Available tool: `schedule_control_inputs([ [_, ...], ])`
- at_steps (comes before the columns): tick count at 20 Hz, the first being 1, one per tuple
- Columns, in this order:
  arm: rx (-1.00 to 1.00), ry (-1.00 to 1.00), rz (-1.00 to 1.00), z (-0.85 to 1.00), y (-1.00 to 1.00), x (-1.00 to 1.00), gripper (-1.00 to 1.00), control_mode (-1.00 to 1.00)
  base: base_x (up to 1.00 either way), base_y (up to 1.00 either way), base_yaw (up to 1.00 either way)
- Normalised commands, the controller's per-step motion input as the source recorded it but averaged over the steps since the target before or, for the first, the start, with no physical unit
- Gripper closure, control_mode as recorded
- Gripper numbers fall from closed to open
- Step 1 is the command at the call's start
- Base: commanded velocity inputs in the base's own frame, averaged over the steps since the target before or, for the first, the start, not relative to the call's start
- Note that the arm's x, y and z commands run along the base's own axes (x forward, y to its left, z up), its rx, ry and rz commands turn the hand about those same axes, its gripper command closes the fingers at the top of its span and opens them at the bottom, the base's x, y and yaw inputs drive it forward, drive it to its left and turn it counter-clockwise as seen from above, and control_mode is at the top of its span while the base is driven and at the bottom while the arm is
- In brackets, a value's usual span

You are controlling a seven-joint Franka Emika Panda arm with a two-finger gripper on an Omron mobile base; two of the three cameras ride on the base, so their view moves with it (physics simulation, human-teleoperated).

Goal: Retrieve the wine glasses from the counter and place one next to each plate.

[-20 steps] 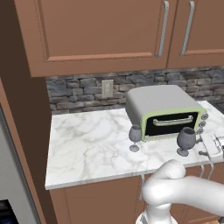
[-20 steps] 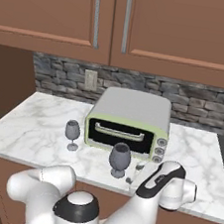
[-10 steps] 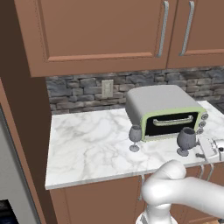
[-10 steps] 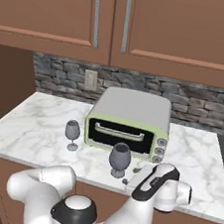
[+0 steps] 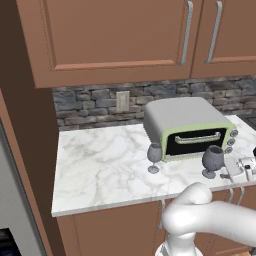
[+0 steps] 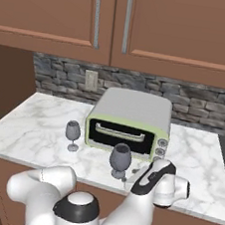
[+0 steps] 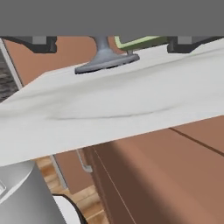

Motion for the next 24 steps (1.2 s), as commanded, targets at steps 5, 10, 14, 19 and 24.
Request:
schedule_control_inputs([
  [5, 0.0, -0.02, -0.02, -0.05, 0.0, 0.09, -1.0, -1.0, 0.0, 0.0, 0.0],
  [10, 0.0, -0.04, -0.03, -0.06, 0.05, 0.09, -1.0, -1.0, 0.0, 0.0, 0.0],
  [14, 0.0, -0.01, -0.01, -0.04, 0.14, 0.03, -1.0, -1.0, 0.0, 0.0, 0.0],
  [19, 0.0, 0.02, 0.0, -0.02, 0.1, 0.08, -1.0, -1.0, 0.0, 0.0, 0.0],
  [24, 0.02, 0.09, 0.0, -0.08, 0.13, 0.02, -1.0, -1.0, 0.0, 0.0, 0.0],
])
